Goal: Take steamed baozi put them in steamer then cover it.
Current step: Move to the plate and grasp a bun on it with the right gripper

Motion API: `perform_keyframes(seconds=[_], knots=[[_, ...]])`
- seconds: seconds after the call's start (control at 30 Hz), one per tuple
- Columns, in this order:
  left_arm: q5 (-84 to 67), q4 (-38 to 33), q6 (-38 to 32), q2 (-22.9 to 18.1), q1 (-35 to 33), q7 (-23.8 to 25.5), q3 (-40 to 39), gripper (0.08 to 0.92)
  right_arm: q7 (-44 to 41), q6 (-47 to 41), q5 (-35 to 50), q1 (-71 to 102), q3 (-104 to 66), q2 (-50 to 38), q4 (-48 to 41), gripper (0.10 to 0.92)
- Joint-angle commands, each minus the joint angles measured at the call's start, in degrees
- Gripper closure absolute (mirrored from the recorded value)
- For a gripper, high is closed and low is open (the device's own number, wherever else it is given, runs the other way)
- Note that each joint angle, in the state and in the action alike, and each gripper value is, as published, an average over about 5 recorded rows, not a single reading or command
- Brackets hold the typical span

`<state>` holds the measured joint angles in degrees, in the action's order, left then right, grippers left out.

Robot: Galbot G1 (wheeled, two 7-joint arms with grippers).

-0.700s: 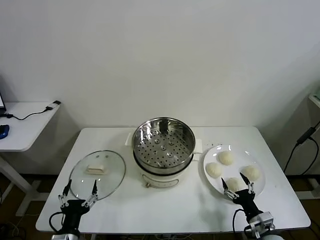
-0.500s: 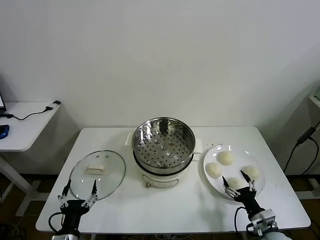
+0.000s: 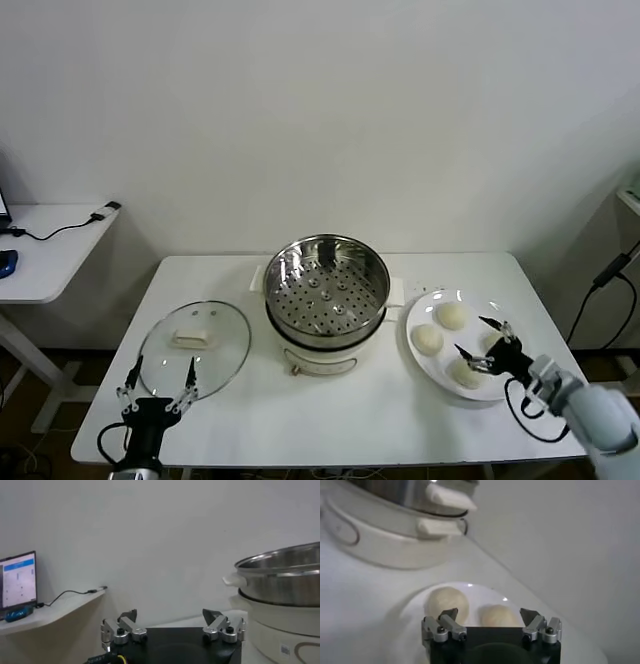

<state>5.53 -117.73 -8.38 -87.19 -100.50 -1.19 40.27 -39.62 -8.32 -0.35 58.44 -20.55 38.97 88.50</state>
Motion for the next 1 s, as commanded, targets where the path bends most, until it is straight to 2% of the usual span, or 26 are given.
perform_keyframes(seconds=[0.03, 0.17, 0.47, 1.0], knots=[[0.7, 0.0, 0.0, 0.5, -0.1, -1.0, 0.0, 0.177, -18.5, -3.6, -2.9, -37.0, 35.1, -15.0, -12.2, 0.203], [0.5, 0.4, 0.1, 0.7, 0.1, -1.1, 0.1, 0.177, -21.3, -2.3, -3.2, -50.9, 51.5, -13.5, -16.8, 0.203], [0.4, 1.0, 0.4, 0.9, 0.6, -1.3, 0.3, 0.177, -24.4, 0.1, -4.4, -67.3, 71.2, -0.2, -30.7, 0.203], [-0.7, 2.0, 0.9, 1.7, 1.0, -1.5, 1.0, 0.177, -24.9, 3.3, -7.8, -65.4, 72.5, 14.1, -45.3, 0.203]])
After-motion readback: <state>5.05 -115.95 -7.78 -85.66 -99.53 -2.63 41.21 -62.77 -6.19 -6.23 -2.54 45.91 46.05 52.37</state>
